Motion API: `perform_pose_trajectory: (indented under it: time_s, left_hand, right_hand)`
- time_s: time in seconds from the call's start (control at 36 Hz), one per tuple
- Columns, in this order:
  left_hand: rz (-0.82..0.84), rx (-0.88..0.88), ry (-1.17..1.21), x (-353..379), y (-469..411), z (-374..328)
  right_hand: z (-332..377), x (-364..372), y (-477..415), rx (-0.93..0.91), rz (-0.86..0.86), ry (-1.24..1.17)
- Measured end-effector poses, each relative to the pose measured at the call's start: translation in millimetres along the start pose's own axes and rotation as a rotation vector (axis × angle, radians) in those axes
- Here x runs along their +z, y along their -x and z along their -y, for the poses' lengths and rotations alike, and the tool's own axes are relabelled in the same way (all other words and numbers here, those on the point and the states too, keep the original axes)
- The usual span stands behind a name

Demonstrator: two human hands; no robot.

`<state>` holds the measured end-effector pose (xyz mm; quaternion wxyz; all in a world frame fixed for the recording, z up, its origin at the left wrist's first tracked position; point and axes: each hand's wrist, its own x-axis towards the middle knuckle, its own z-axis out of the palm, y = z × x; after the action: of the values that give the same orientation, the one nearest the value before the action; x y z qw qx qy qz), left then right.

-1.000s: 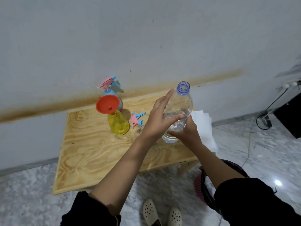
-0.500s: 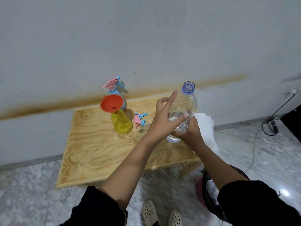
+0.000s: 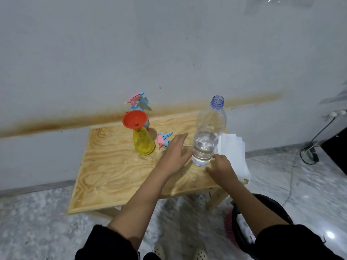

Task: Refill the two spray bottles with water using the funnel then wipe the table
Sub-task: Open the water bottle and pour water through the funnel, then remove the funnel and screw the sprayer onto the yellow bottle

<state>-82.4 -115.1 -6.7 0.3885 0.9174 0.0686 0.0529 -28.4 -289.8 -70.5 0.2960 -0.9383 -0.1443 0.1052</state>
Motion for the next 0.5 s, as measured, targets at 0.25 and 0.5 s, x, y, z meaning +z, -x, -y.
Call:
perform_pose_trajectory:
  time_s: [0.25,0.5]
  left_hand:
    - [0.166,-0.214,-0.243,-34,47,90]
    - [0.153,-0.270,-0.326,-111,66,155]
  right_hand:
    - [30,34,19,0.004,0.045,0.165]
    - [110,81,5,0.006,0.015,0.081]
